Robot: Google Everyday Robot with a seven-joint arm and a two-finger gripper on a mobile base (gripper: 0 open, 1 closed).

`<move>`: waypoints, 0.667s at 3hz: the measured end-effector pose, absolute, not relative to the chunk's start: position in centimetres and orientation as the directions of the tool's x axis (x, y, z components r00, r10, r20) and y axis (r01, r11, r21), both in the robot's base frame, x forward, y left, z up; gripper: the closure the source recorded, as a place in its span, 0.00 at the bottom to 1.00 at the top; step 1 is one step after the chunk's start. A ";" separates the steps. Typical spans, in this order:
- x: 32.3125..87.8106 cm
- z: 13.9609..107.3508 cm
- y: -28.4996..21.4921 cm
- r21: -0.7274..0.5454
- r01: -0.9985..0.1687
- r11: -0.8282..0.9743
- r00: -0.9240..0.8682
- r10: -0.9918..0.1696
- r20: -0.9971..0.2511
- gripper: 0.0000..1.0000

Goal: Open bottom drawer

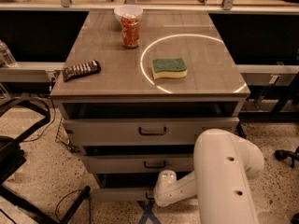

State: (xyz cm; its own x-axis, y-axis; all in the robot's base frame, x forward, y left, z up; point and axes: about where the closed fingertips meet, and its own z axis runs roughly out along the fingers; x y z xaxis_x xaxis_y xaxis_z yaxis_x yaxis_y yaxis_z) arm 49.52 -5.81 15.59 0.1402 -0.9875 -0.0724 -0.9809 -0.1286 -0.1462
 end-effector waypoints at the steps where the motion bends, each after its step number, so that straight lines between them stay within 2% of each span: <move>1: 46.6 16.1 -6.8 -0.137 -0.987 -0.084 0.099 -0.989 -0.106 1.00; 2: 46.5 16.1 -6.7 -0.137 -0.987 -0.084 0.099 -0.989 -0.106 1.00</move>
Offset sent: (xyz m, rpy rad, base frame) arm -0.1496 -0.0540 0.0543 0.1723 0.0014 -0.1910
